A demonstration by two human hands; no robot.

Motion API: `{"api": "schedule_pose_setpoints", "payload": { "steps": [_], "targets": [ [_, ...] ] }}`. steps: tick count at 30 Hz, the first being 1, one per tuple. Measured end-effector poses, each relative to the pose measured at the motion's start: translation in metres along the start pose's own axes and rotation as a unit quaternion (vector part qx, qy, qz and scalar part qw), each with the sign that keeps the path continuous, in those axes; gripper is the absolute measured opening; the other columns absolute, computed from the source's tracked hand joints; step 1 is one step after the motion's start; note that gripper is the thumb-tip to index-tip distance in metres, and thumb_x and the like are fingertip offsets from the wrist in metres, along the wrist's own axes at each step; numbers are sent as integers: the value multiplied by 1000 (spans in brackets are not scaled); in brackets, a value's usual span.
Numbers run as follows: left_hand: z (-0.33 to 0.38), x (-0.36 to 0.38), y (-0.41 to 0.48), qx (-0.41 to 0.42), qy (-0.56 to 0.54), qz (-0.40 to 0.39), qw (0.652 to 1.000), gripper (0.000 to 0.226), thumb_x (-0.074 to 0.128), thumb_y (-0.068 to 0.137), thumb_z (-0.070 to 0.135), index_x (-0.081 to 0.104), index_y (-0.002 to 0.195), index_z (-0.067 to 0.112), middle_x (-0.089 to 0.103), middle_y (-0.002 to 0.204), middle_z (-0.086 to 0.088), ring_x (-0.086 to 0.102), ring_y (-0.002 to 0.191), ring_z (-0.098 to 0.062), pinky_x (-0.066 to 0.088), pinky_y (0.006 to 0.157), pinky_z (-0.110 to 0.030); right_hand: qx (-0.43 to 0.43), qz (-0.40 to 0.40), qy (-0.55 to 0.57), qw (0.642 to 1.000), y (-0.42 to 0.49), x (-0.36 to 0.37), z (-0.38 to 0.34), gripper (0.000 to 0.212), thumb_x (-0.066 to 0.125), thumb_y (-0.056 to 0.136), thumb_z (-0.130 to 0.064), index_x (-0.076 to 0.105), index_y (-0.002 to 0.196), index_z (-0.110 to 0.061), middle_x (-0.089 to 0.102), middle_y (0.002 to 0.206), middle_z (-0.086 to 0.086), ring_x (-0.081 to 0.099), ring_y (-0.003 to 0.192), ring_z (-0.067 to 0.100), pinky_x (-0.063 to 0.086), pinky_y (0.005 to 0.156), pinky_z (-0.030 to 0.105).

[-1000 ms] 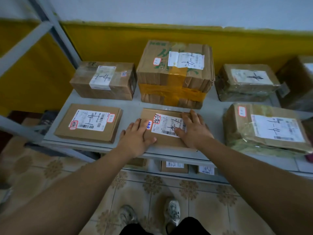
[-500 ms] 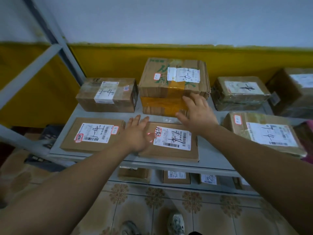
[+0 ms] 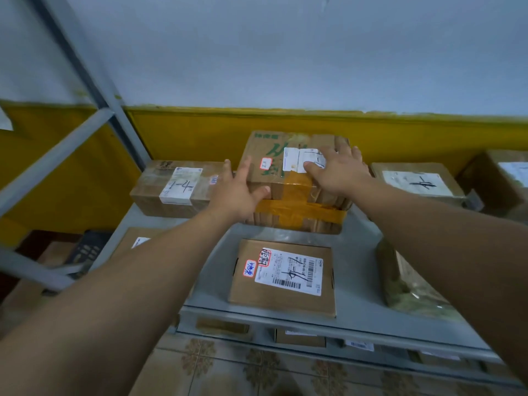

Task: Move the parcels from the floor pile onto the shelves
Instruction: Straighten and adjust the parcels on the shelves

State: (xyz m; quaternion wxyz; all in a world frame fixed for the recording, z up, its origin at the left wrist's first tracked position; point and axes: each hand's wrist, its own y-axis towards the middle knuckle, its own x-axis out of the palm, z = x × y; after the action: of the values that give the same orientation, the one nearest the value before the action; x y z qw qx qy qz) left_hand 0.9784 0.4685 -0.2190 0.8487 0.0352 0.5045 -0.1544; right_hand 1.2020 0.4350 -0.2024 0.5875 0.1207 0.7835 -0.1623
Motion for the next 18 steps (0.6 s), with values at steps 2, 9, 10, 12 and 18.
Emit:
{"api": "schedule_pose_setpoints", "payload": {
  "steps": [2, 9, 10, 12, 18],
  "targets": [
    [1, 6, 9, -27, -35, -15, 999, 80, 52, 92, 54, 5, 154, 36, 5, 162, -11, 20, 144, -37, 25, 116, -47, 15, -24, 32, 999, 9, 1, 4, 75, 37, 93, -69, 23, 155, -30, -6, 165, 6, 5, 149, 42, 19, 118, 54],
    [9, 18, 5, -57, -105, 13, 993, 68, 48, 99, 41, 13, 155, 29, 26, 150, -13, 39, 132, -31, 33, 106, -37, 23, -40, 21, 999, 14, 3, 11, 80, 41, 92, -68, 19, 156, -27, 2, 164, 9, 31, 138, 46, 36, 108, 48],
    [9, 19, 3, -57, -108, 17, 992, 67, 48, 99, 41, 13, 155, 29, 27, 149, -13, 39, 132, -31, 33, 107, -38, 21, -43, 17, 999, 14, 3, 12, 79, 40, 92, -68, 18, 156, -27, 2, 164, 9, 31, 139, 46, 36, 108, 48],
    [8, 22, -1, -52, -112, 19, 992, 67, 48, 99, 40, 14, 155, 29, 26, 149, -12, 39, 132, -31, 33, 107, -38, 19, -41, 9, 999, 10, 5, 15, 78, 39, 93, -68, 19, 156, -27, 3, 164, 9, 31, 138, 46, 37, 106, 48],
    [6, 14, -1, -47, -83, -23, 995, 71, 49, 97, 44, 11, 155, 32, 26, 153, -10, 38, 133, -29, 35, 107, -41, 30, -32, 10, 999, 2, 9, 14, 75, 35, 94, -67, 18, 156, -29, 3, 164, 7, 27, 139, 44, 36, 105, 51]
  ]
}}
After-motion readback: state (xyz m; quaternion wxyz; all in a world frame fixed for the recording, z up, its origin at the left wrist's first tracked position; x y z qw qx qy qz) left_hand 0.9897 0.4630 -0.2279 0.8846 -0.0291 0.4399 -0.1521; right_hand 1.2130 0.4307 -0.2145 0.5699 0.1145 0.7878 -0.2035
